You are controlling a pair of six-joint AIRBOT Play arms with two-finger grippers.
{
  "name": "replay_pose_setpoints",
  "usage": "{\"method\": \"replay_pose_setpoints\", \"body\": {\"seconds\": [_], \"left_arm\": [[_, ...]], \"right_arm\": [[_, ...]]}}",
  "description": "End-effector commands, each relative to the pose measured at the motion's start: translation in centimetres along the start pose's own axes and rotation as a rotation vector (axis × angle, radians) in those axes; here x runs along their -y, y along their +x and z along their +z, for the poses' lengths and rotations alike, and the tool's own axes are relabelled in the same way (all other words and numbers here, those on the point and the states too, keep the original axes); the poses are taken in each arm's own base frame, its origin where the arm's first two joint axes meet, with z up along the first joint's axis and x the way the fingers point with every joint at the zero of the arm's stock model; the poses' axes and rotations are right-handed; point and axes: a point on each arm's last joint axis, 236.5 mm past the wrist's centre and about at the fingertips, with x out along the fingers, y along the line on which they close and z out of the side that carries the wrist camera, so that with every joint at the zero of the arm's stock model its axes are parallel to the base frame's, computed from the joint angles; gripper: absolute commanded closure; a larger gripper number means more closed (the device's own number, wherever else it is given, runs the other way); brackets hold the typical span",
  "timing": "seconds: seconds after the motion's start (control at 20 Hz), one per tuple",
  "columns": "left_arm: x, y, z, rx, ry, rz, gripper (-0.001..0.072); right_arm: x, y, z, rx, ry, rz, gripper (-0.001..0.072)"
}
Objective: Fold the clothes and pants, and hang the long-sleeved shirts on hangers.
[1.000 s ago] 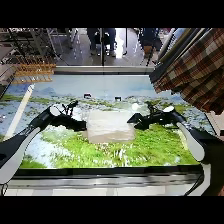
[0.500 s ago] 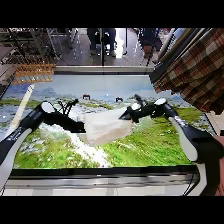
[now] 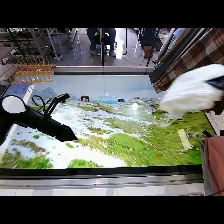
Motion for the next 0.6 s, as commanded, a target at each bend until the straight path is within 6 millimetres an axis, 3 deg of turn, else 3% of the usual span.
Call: {"method": "replay_pose_setpoints", "body": {"seconds": [0.0, 0.1, 0.15, 0.25, 0.3, 0.45, 0.55], "left_arm": [[0.5, -0.5, -0.4, 0.002, 0.015, 0.002, 0.0696], [-0.2, -0.1, -0.3, -0.008, 0.016, 0.012, 0.0696], [-0.6, 0.1, -0.2, -0.011, 0.01, 0.019, 0.0696], [-1.3, 0.7, 0.2, -0.011, -0.006, 0.019, 0.0697], [-1.7, 1.0, 0.5, -0.007, -0.014, 0.02, 0.0696], [-2.8, 2.1, 1.0, -0.015, -0.07, 0.018, 0.0697], [-3.2, 2.5, 0.9, -0.029, -0.091, 0.012, 0.0696]], "right_arm": [[9.5, -14.3, 2.4, 0.232, 0.183, -0.286, 0.0695], [17.9, -22.0, -1.0, 0.25, 0.332, -0.596, 0.0695], [21.0, -25.3, -3.6, 0.237, 0.424, -0.721, 0.0695], [25.8, -29.4, -10.2, 0.166, 0.654, -0.855, 0.0695], [27.5, -30.0, -12.8, 0.14, 0.747, -0.87, 0.0695], [33.0, -28.9, -22.0, -0.048, 0.995, -0.946, 0.0694], [36.6, -27.5, -26.4, -0.128, 1.019, -1.002, 0.0692]]}}
